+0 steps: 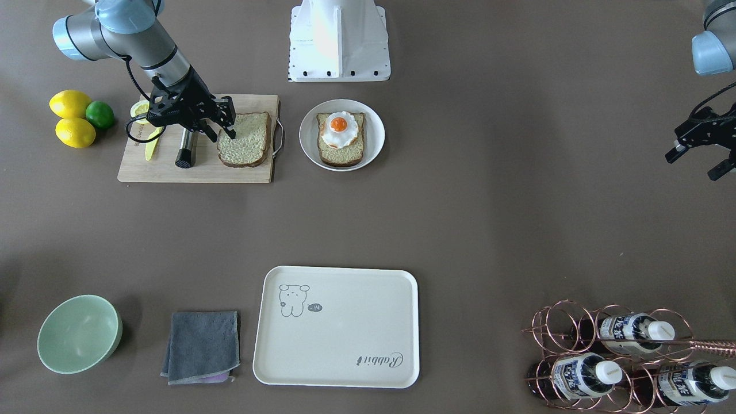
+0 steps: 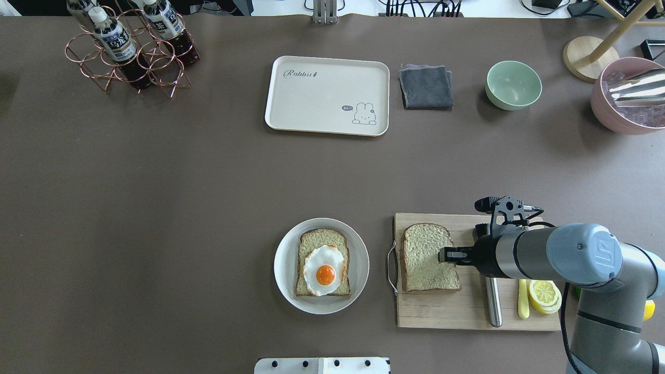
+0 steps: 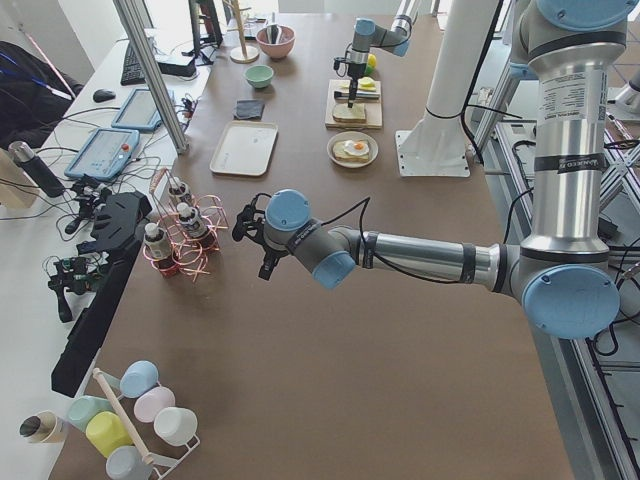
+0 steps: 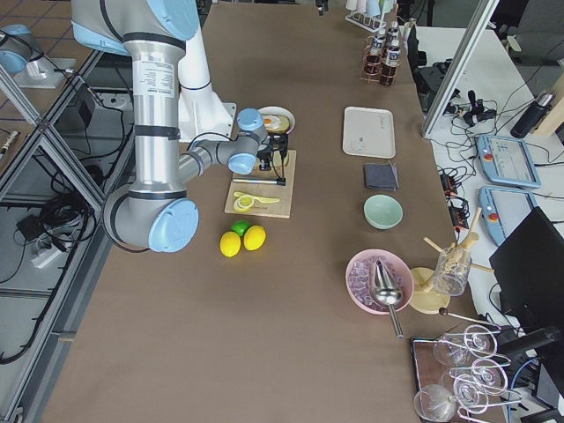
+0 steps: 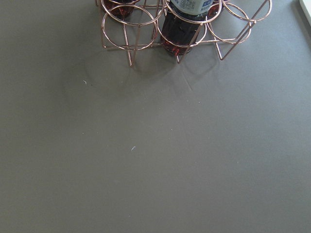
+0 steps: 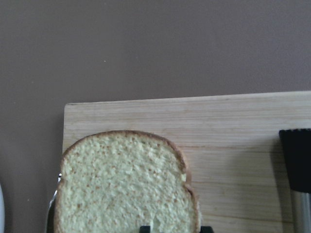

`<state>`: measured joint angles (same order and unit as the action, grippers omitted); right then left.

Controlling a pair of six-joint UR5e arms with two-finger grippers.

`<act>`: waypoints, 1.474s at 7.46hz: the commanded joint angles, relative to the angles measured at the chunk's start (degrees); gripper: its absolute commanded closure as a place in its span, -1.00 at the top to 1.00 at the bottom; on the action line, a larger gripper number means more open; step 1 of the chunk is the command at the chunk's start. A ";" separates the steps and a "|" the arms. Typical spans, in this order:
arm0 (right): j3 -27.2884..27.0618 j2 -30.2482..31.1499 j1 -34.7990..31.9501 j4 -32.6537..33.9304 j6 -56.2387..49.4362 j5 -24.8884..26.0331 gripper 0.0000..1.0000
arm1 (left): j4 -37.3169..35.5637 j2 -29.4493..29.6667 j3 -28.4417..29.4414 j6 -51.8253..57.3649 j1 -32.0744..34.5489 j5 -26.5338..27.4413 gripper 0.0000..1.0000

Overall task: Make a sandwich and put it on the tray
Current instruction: 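Grasp the bread slice edge with the right gripper and lift it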

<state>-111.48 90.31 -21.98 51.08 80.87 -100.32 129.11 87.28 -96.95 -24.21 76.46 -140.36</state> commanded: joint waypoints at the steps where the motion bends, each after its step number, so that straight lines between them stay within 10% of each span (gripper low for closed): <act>1: -0.05 -0.48 0.53 -0.02 3.76 1.44 -0.95 | 0.01 0.00 0.01 0.04 0.00 0.00 0.96; 11: -5.15 -2.40 -10.63 -0.02 4.65 -10.16 -1.00 | 0.09 -0.53 0.09 0.04 0.00 -0.53 0.96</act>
<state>-116.28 89.52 -30.87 51.06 85.52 -108.64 129.12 86.98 -96.95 -24.17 76.47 -140.81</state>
